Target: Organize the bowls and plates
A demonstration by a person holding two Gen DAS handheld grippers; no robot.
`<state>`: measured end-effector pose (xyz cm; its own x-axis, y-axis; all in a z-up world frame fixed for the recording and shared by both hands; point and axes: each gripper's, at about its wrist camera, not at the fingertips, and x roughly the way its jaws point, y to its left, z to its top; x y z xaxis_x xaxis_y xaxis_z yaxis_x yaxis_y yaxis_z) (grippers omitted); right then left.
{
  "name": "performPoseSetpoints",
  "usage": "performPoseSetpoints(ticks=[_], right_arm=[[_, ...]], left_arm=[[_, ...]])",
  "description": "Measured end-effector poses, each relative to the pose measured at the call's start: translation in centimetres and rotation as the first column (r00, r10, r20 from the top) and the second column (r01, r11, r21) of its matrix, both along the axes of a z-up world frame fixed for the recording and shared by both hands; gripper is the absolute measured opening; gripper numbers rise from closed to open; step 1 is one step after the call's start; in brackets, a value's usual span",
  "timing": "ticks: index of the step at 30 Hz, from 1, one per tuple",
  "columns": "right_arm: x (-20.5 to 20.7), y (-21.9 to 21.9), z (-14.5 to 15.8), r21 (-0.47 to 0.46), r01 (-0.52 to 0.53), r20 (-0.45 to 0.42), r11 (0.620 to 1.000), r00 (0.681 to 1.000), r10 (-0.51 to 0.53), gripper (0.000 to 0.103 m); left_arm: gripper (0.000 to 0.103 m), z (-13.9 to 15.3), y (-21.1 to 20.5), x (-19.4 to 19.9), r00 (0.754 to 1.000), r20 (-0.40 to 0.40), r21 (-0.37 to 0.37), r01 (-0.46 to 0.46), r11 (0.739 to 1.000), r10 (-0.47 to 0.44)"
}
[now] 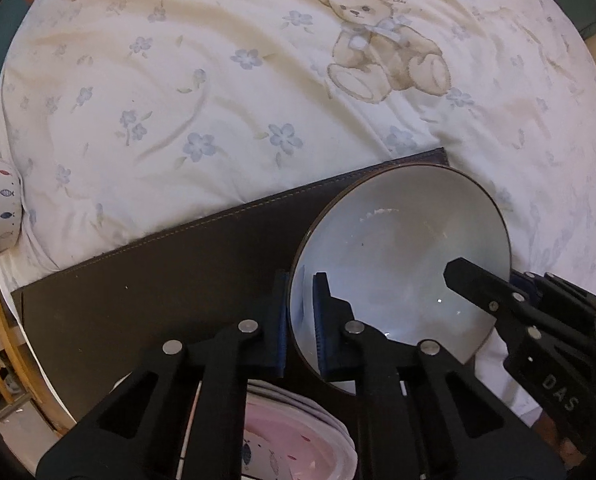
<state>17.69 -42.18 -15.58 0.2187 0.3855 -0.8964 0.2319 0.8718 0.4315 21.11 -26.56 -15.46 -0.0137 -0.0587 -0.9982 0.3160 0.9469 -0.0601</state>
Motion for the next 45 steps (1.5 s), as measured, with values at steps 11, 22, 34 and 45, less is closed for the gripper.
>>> performPoseSetpoints(ticks=[11, 22, 34, 45], right_arm=[[-0.4, 1.1, 2.2, -0.031, -0.009, 0.01, 0.999, 1.0, 0.009, 0.017], [-2.8, 4.4, 7.5, -0.063, -0.053, 0.089, 0.997, 0.994, 0.058, 0.017], [-8.4, 9.9, 10.3, -0.028, -0.161, 0.168, 0.986, 0.972, 0.164, 0.017], [-10.0, 15.3, 9.3, -0.07, -0.252, 0.156, 0.965, 0.953, 0.26, 0.017]], left_arm=[[0.009, 3.4, 1.6, -1.9, 0.999, 0.051, -0.032, -0.005, 0.999, 0.007], [0.009, 8.9, 5.5, -4.2, 0.993, 0.116, -0.077, -0.015, 0.997, 0.024], [0.009, 11.2, 13.1, -9.8, 0.988, 0.134, -0.177, -0.048, 0.983, 0.072], [0.009, 9.1, 17.6, -11.4, 0.985, 0.116, -0.197, -0.102, 0.975, 0.126]])
